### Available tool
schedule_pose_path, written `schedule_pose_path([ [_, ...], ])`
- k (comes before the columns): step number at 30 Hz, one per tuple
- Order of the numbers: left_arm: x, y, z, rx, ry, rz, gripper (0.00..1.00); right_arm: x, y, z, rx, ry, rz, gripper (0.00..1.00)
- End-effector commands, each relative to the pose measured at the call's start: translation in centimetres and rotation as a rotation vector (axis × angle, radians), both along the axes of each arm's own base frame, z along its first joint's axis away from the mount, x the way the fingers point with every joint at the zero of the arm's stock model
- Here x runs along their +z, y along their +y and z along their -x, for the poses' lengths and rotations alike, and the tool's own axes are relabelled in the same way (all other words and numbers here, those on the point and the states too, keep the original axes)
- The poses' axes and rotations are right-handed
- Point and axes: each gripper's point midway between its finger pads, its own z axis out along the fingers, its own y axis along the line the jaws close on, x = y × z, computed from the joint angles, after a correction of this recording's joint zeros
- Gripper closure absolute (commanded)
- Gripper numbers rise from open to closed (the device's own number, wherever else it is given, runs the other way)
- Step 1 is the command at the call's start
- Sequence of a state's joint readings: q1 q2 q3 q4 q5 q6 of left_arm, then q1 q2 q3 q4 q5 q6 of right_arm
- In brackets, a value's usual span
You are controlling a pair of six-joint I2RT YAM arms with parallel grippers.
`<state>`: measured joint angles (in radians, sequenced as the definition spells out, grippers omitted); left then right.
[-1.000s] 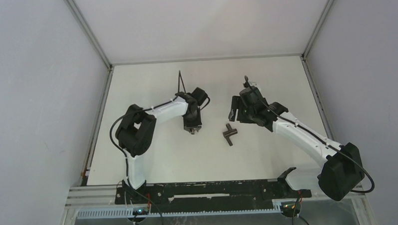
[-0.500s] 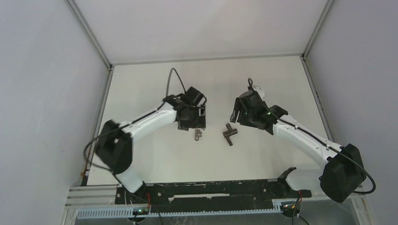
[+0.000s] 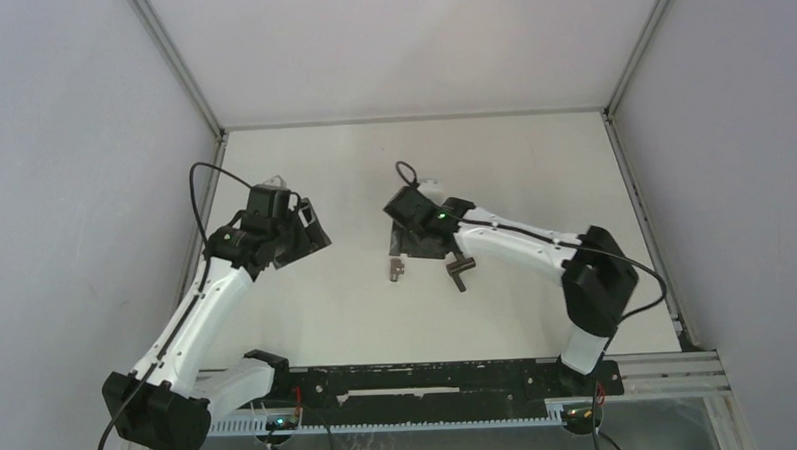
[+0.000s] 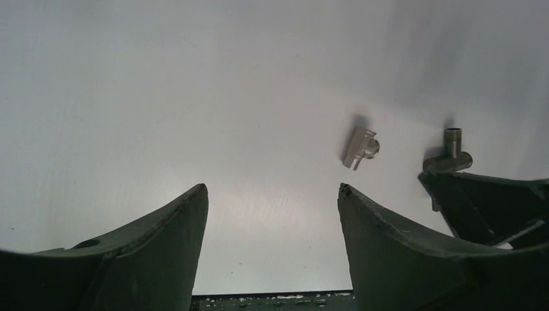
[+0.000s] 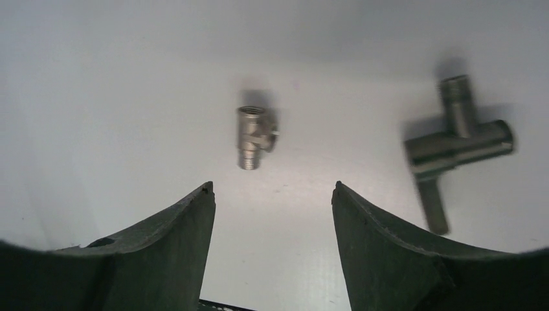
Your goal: Install the water faucets
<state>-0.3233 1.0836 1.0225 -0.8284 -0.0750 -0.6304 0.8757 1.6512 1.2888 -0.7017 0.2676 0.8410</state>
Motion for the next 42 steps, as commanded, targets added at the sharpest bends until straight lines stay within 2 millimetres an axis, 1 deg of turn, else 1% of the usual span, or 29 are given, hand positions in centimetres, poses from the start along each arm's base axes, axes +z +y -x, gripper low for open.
schedule_pose_path([
  [1,-0.2,0.7,1.4,0.022,-0.017,0.02,0.23,-0.8,3.7,0.3,-0.024,0.024,0.058,0.28],
  [4,-0.2,1.0,1.8,0.028,-0.029,0.017,0.23,-2.5,5.3,0.3,-0.017,0.063,0.079,0.28],
  [7,-0.2,1.2,2.2,0.027,-0.04,0.016,0.23,-4.3,6.0,0.4,-0.025,0.106,0.091,0.3],
  [12,-0.6,1.2,2.6,0.024,-0.042,0.025,0.23,-6.4,6.2,0.2,-0.043,0.131,0.115,0.34],
  [19,-1.6,1.0,3.2,0.021,-0.021,0.043,0.23,-8.4,5.9,-0.7,-0.067,0.129,0.167,0.43],
  [24,-1.6,0.9,3.2,0.026,-0.029,0.053,0.23,-8.5,5.7,-1.4,-0.054,0.113,0.17,0.51],
  [26,-1.6,0.8,3.2,0.022,-0.033,0.061,0.23,-8.5,6.0,-1.6,-0.024,0.109,0.149,0.54],
  [30,-1.1,0.3,3.1,0.007,-0.058,0.086,0.23,-8.5,6.4,-1.9,0.06,0.11,0.114,0.55],
  [31,-0.9,0.2,3.1,0.001,-0.065,0.095,0.23,-8.4,6.6,-1.9,0.086,0.108,0.103,0.57],
  [32,-0.9,0.1,3.0,-0.002,-0.072,0.1,0.23,-8.3,6.7,-1.8,0.103,0.104,0.095,0.6],
  [33,-0.9,-0.2,3.0,-0.012,-0.077,0.111,0.22,-8.0,6.8,-1.8,0.119,0.097,0.078,0.65],
  [35,-0.8,-0.5,3.1,-0.028,-0.085,0.129,0.22,-7.2,7.0,-1.7,0.161,0.072,0.04,0.68],
  [40,-0.4,-1.1,3.0,-0.036,-0.138,0.181,0.24,-5.0,7.0,-0.9,0.298,-0.003,-0.02,0.69],
  [42,0.4,-2.0,3.1,-0.08,-0.167,0.219,0.23,-4.6,6.7,0.0,0.362,-0.026,-0.042,0.69],
])
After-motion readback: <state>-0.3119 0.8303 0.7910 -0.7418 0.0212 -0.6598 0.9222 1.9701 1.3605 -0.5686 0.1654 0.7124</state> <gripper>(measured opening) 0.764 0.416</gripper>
